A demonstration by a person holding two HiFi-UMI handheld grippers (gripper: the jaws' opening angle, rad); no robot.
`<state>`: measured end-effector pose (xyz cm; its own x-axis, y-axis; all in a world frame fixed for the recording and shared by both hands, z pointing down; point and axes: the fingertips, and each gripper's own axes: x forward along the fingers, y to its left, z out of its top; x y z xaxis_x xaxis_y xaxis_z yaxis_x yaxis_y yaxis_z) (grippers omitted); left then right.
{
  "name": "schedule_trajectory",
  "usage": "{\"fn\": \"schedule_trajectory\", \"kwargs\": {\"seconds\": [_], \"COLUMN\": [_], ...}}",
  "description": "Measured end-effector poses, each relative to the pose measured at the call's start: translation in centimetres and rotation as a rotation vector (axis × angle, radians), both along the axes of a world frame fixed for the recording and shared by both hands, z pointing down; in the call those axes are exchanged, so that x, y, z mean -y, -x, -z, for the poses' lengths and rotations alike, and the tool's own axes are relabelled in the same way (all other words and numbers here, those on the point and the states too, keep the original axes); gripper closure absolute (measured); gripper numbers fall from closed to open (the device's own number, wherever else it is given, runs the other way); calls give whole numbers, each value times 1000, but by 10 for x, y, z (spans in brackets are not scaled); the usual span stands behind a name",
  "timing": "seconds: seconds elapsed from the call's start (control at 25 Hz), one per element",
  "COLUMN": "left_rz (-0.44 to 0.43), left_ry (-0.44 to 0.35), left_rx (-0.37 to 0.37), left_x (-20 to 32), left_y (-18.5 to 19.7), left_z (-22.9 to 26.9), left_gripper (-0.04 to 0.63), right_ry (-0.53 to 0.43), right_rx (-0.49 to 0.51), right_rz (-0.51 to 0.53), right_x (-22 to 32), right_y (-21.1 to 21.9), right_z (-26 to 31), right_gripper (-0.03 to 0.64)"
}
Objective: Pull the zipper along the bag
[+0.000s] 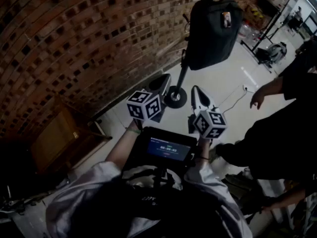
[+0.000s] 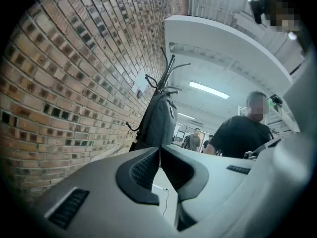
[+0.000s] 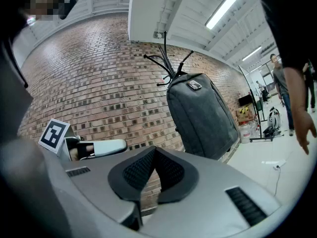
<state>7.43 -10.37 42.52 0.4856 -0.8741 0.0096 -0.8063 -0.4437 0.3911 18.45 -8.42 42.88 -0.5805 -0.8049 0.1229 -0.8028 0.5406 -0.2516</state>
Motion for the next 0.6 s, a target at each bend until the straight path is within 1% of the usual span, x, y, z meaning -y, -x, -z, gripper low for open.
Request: {"fn": "schedule_trajectory", "kwargs": {"seconds": [0.2, 0.32, 0.44, 0.6], "left_rz": [-41, -77, -128, -211], "left_ry": [8, 22, 21, 2], "left_rx": [9, 21, 28, 40], "left_x": [42, 69, 98, 131], "left_y": [2, 2, -1, -8], "left_z": [-6, -11, -10, -14], "left_gripper": [586, 586, 586, 586], "right_ry": [-20, -30, -37, -65], "right_rx": [-17, -30, -34, -12], "right_rz": [-24, -56, -94, -160], "right_x": [39, 66, 95, 128], "right_y": [5, 10, 15, 14], "right_z": [5, 14, 25, 31], "right_gripper": [615, 615, 615, 615]}}
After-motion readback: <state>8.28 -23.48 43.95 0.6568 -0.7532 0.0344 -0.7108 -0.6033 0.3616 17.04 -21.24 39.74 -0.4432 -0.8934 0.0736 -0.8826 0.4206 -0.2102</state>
